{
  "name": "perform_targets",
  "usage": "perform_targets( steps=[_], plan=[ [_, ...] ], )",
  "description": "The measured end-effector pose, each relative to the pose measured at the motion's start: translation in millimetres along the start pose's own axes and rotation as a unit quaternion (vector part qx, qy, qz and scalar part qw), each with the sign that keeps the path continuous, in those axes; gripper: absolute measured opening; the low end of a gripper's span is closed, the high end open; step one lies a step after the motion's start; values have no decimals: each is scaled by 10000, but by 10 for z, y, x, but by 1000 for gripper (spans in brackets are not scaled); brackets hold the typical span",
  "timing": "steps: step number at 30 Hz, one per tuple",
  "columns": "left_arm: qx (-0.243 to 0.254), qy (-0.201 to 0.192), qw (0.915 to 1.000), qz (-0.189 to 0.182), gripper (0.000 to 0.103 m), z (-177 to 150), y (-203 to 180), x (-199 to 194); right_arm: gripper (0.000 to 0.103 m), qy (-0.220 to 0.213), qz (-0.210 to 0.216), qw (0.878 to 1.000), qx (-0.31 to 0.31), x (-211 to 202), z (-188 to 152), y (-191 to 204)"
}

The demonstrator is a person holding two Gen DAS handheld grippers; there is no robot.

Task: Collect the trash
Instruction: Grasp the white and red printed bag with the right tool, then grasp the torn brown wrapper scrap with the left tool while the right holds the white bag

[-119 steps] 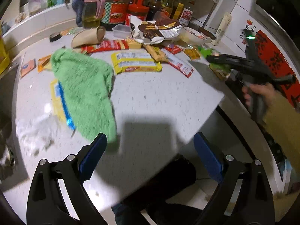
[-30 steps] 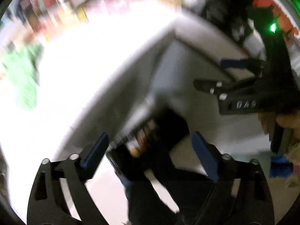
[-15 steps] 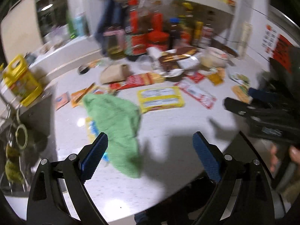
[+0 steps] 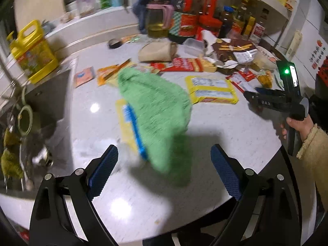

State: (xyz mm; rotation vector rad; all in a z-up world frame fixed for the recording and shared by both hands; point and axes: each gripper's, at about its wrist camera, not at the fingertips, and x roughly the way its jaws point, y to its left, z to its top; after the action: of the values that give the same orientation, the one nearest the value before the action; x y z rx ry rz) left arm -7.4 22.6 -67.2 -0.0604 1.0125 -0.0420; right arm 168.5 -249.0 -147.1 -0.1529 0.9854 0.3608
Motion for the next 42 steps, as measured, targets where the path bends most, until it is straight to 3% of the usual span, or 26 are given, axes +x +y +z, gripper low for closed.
perform_targets(
  steps=[4, 7, 11, 14, 20, 22, 24, 26, 30, 35, 42],
  plan=[
    [381, -100, 9987, -327, 89, 289, -246, 219, 46, -19, -26, 9998, 186, -83, -45, -4],
    [465, -208, 9945, -917, 89, 598, -392, 414, 45, -205, 97, 9986, 477, -246, -135, -92],
    [144, -254, 9827, -1830, 89, 1117, -560, 837, 45, -575, 254, 9942, 878, -640, -243, -218],
    [-204, -190, 9692, -2445, 89, 1425, -624, 1223, 45, -742, 269, 9905, 1122, -869, -339, -276],
    [-834, 21, 9530, -2912, 89, 1693, -628, 1908, 45, -904, 215, 9852, 1438, -1182, -527, -335],
    [-917, -18, 9507, -2962, 75, 1724, -641, 1984, 45, -929, 209, 9841, 1496, -1225, -570, -347],
    [-870, -53, 9445, -3166, 23, 1736, -669, 2015, 45, -952, 179, 9838, 1508, -1255, -594, -337],
    [-825, 50, 9362, -3415, 18, 1743, -694, 2035, 45, -968, 196, 9833, 1526, -1261, -600, -302],
    [-399, -122, 9332, -3569, 10, 1769, -789, 1904, 45, -1049, 236, 9828, 1502, -1286, -582, -255],
    [-430, -346, 9280, -3684, 9, 1772, -744, 1733, 45, -1140, 296, 9820, 1474, -1313, -519, -202],
    [-100, -661, 9218, -3817, 9, 1649, -611, 1223, 45, -1338, 312, 9801, 1433, -1470, -502, -138]
  ],
)
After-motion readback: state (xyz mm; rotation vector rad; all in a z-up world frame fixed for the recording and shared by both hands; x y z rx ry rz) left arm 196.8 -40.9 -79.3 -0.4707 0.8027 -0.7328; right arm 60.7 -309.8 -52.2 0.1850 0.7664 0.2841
